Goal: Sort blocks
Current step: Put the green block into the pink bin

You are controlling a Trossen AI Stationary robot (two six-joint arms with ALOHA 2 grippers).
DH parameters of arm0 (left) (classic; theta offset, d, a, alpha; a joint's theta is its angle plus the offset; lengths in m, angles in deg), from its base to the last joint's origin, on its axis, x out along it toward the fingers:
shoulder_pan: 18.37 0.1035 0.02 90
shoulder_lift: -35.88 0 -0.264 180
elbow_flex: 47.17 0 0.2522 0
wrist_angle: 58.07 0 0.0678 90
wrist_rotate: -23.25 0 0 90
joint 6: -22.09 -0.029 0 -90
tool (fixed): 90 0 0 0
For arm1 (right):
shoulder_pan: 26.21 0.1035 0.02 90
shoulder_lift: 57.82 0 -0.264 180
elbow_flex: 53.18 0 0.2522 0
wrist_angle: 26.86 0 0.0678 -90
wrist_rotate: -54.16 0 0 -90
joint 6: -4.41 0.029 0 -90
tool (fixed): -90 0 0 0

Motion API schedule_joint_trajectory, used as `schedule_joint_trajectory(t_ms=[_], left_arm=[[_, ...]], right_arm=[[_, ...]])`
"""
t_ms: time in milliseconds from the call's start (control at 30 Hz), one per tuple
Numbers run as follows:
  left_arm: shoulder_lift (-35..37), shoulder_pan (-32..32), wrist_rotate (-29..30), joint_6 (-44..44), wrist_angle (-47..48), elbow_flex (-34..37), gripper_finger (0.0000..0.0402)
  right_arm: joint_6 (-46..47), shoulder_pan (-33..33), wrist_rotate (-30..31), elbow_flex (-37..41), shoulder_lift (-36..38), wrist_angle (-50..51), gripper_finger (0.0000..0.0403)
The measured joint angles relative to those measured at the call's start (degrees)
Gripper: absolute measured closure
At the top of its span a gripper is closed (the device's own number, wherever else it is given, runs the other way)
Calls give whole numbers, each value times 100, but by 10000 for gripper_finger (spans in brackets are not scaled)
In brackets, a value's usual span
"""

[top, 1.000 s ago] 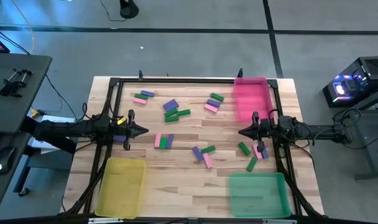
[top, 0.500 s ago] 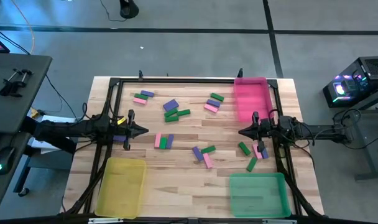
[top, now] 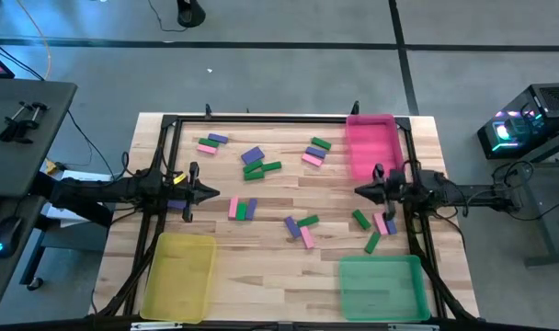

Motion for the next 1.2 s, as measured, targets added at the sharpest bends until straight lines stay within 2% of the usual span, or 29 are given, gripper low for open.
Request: schedule_joint_trajectory(t_ms=[133, 200, 300, 433, 567, 700, 833, 900, 1000, 1100, 1200], left_arm=[[-1, -1, 0, 370, 0, -1, 401], [-1, 1, 0, 614, 0, 1, 402], [1, 0, -26, 1352, -2, 0, 402], [1, 1, -28, 2249, -2, 0, 402], [1, 0, -26, 2587, -1, 0, 402], [0, 0, -24, 2790, -2, 0, 402], [1, 1, -20, 2790, -2, -1, 402], [1, 1, -17, 2789, -1, -1, 402], [1, 1, -17, 2788, 0, 0, 402], [0, 1, -17, 2786, -2, -1, 402], [1, -1, -17, 2784, -2, 1, 401]], right_arm=[[1168, -2, 1089, 1, 0, -790, 402], [1235, 45, 1054, -1, -21, -1149, 402], [919, 322, 558, -1, -272, -1944, 402], [212, 1000, 549, -192, -1017, -2510, 402], [-415, 1595, 926, -705, -1907, -2410, 402], [-1427, 1876, 932, -1183, -2730, -2185, 402], [-1235, 1915, 979, -1563, -3370, -2019, 402], [-1040, 1915, 928, -1882, -3552, -1460, 402], [-999, 1930, 920, -2647, -3777, 372, 402], [-779, 2009, 1456, -3532, -4144, 2595, 402], [-299, 2072, 1898, -4178, -4631, 4304, 401]])
